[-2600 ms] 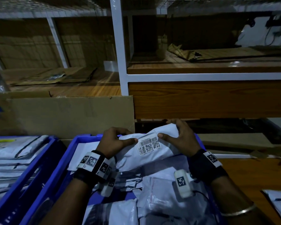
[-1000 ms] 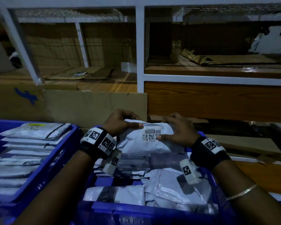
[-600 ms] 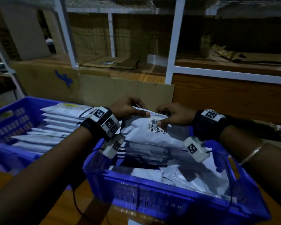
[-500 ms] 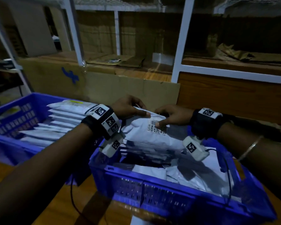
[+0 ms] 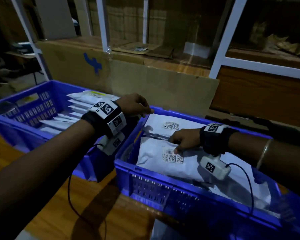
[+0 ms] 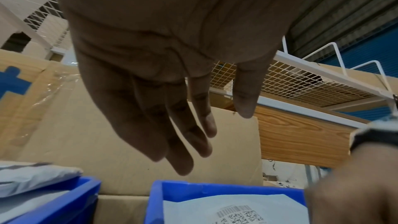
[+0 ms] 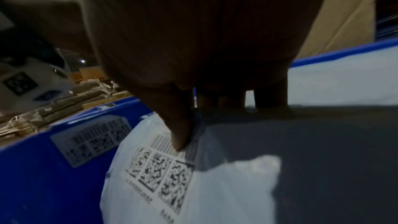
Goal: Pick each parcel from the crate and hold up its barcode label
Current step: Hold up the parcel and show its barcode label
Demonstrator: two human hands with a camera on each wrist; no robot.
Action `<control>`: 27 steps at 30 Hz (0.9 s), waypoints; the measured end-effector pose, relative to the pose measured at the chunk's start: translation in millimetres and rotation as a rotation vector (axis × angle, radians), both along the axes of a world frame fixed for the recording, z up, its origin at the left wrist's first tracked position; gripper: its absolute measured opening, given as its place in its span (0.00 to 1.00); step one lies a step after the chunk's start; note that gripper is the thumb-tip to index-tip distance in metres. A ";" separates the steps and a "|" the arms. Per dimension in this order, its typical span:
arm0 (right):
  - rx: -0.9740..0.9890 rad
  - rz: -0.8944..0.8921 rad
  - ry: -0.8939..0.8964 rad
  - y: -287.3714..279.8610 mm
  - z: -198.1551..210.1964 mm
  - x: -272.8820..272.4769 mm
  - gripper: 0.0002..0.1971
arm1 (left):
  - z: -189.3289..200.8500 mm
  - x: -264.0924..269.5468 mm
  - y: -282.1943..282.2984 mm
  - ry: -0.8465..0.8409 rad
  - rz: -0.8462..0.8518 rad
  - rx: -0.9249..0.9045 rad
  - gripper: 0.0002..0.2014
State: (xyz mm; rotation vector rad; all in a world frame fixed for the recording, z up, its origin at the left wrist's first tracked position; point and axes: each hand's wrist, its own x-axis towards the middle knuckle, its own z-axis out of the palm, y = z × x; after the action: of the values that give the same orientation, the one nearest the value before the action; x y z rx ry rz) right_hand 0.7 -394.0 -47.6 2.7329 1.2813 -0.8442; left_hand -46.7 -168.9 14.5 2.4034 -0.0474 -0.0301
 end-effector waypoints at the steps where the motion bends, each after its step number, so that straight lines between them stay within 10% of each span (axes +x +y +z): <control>1: -0.019 0.004 -0.001 5.8 -8.1 0.7 0.12 | -0.3 -0.2 1.5 0.005 0.006 -0.015 0.13; 7: -0.145 0.001 -0.017 31.8 -42.3 2.1 0.05 | -1.6 -3.0 10.3 0.028 -0.022 -0.028 0.11; 11: -0.219 -0.032 0.008 35.9 -57.1 -0.5 0.28 | -6.5 -0.4 18.2 0.033 -0.032 -0.021 0.12; 27: -0.211 0.066 0.069 33.4 -75.0 -3.4 0.30 | -7.3 2.5 15.5 0.057 -0.033 -0.026 0.12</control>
State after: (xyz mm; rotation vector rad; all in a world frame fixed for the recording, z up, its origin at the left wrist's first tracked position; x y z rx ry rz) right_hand -2.7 -360.7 -122.5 2.5060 1.2082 -1.0128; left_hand -44.2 -153.4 7.3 2.3747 -0.0607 -0.1123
